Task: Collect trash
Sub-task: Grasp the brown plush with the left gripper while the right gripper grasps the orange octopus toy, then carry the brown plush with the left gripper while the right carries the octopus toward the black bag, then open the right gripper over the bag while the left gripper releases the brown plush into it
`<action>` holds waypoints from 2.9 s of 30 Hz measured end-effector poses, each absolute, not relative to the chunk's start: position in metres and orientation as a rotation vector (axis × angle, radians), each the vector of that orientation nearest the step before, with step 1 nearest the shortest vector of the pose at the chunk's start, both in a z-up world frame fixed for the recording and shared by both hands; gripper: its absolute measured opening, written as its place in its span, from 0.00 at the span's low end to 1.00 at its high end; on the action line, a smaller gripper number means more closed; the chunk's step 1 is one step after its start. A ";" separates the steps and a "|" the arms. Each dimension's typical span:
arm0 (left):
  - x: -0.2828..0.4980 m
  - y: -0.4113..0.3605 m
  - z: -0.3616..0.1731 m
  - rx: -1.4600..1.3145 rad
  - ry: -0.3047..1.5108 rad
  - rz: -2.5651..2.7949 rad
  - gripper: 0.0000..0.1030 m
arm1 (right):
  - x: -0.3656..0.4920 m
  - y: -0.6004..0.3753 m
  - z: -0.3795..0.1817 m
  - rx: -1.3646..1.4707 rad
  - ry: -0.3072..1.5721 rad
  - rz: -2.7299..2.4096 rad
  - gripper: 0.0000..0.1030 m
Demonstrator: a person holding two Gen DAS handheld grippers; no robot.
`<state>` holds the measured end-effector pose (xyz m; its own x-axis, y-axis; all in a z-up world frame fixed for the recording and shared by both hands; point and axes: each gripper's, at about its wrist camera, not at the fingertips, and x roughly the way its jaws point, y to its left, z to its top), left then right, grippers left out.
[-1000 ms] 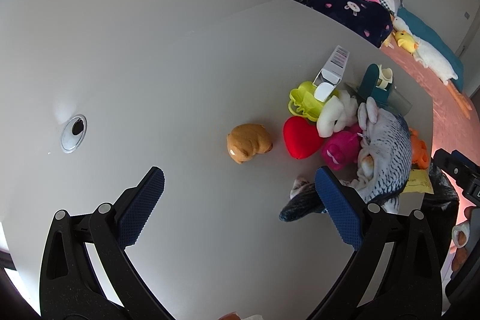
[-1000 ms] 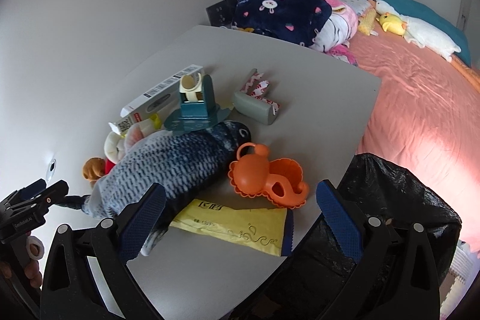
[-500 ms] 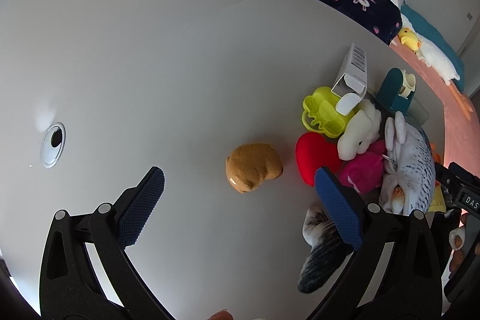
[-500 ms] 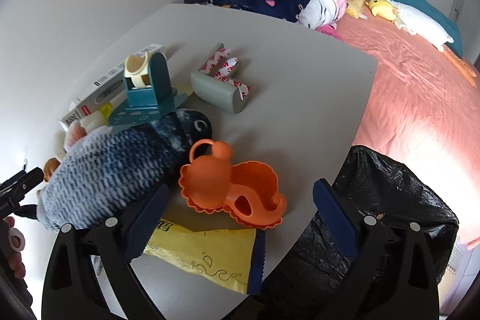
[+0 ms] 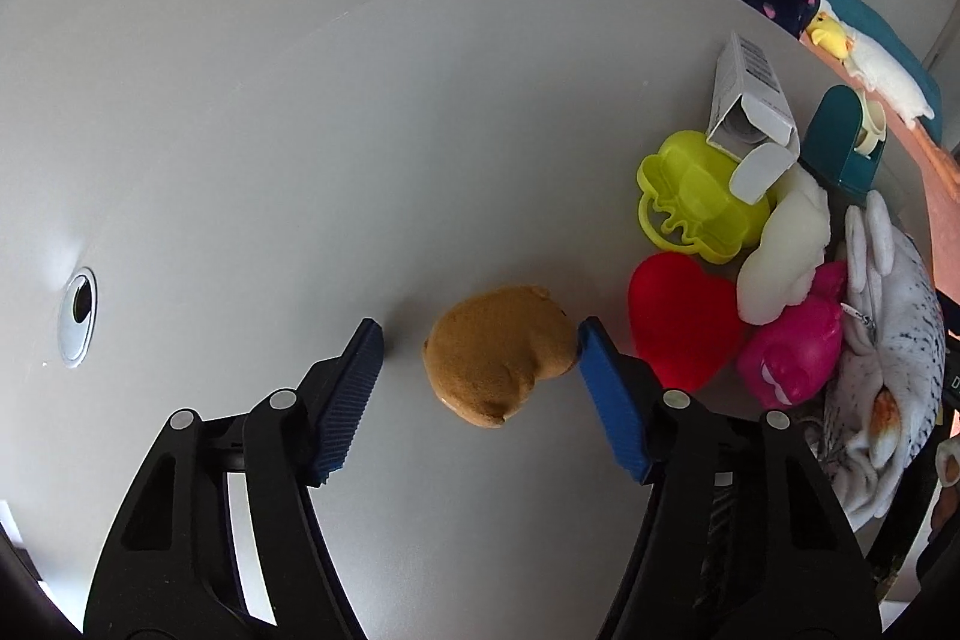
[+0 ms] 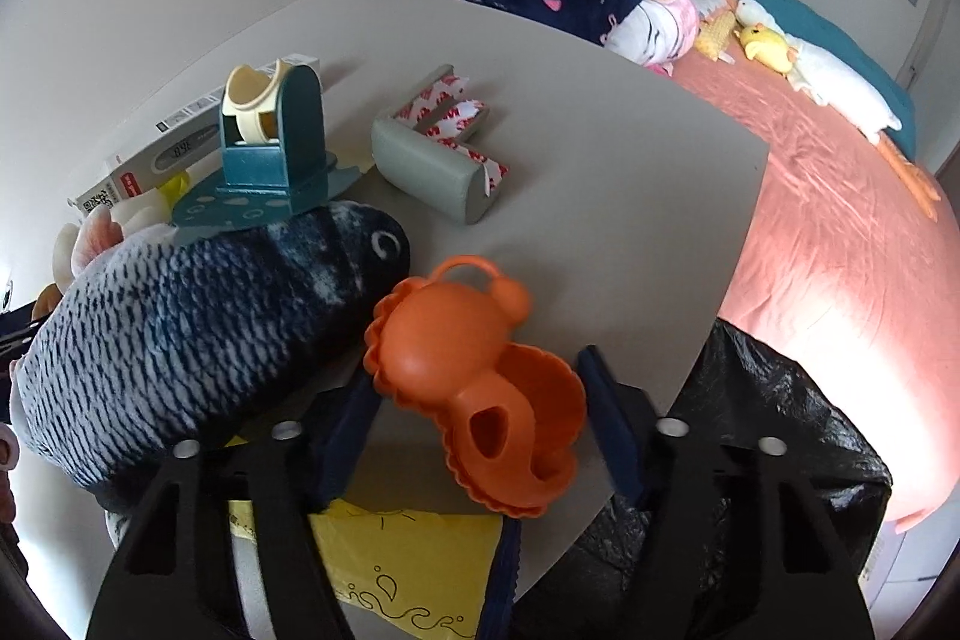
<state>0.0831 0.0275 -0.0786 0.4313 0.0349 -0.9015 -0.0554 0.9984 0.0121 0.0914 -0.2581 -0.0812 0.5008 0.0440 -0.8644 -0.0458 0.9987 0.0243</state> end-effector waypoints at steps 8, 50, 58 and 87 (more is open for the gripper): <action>0.079 0.035 -0.075 -0.014 1.106 0.068 0.45 | 0.091 -0.264 -0.078 0.054 1.029 0.074 0.61; 0.032 -0.110 0.030 0.089 0.911 -0.238 0.46 | -0.025 -0.383 0.000 0.262 0.801 -0.034 0.61; 0.022 -0.163 0.032 0.127 0.904 -0.352 0.46 | -0.049 -0.418 0.004 0.284 0.779 -0.108 0.61; -0.020 -0.289 0.016 0.244 0.948 -0.679 0.94 | -0.118 -0.506 0.014 0.391 0.676 -0.368 0.91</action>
<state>-0.0203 -0.2894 0.0157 0.3967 -0.4263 -0.8130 0.6317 0.7693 -0.0952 -0.1176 -0.5060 0.0141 0.7213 -0.2001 -0.6631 0.4484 0.8645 0.2270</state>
